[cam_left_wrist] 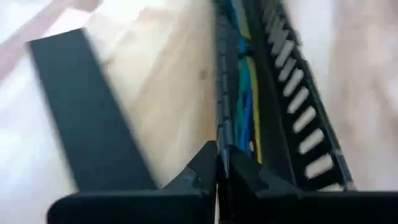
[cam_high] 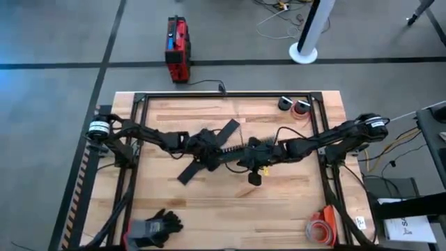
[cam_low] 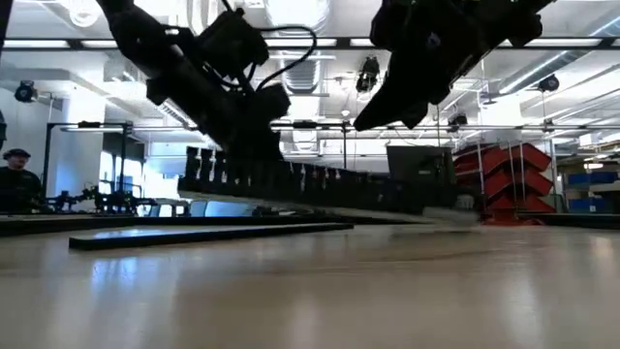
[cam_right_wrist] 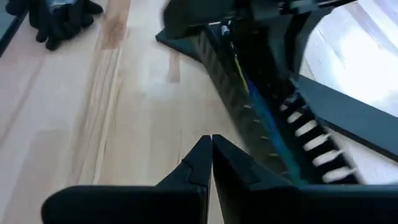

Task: Ziptie cables
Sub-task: Put the ziptied cable wires in a black cable duct

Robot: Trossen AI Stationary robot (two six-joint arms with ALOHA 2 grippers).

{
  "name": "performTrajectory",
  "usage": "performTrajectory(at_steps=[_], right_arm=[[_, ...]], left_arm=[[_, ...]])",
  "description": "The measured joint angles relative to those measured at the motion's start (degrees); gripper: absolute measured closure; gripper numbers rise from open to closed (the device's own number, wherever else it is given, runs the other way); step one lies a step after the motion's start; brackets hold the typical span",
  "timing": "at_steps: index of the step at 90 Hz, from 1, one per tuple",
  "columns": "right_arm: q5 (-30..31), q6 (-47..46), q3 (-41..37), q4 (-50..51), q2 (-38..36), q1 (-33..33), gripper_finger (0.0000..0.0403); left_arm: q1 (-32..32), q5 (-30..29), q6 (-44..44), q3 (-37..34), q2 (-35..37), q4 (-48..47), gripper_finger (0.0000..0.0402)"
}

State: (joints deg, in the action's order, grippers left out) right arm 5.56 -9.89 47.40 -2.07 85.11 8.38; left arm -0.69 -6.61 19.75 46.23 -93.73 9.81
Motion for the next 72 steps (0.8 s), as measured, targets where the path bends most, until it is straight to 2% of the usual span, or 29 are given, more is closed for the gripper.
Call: performTrajectory(at_steps=[4,19,34,57,72], right_arm=[[0.0,0.0,0.0,0.45,0.05,0.0,0.0403],[0.14,0.0,0.0,0.17,0.29,0.15,0.0403],[0.41,-0.02,0.0,0.07,0.29,0.64,0.0403],[0.42,0.0,0.0,0.02,0.29,1.14,0.0403],[0.44,-0.02,0.0,0.04,0.29,1.14,0.0403]], left_arm=[[1.34,-0.77,1.62,0.14,0.0,0.23,0.04],[6.88,-10.01,7.69,-0.74,0.0,-0.28,0.0401],[10.35,-14.48,11.17,-1.28,-0.74,0.05,0.0401],[12.5,-15.34,13.07,-0.93,-8.56,4.82,0.0401],[12.64,-15.61,13.12,-0.63,-10.81,6.52,0.0402]])
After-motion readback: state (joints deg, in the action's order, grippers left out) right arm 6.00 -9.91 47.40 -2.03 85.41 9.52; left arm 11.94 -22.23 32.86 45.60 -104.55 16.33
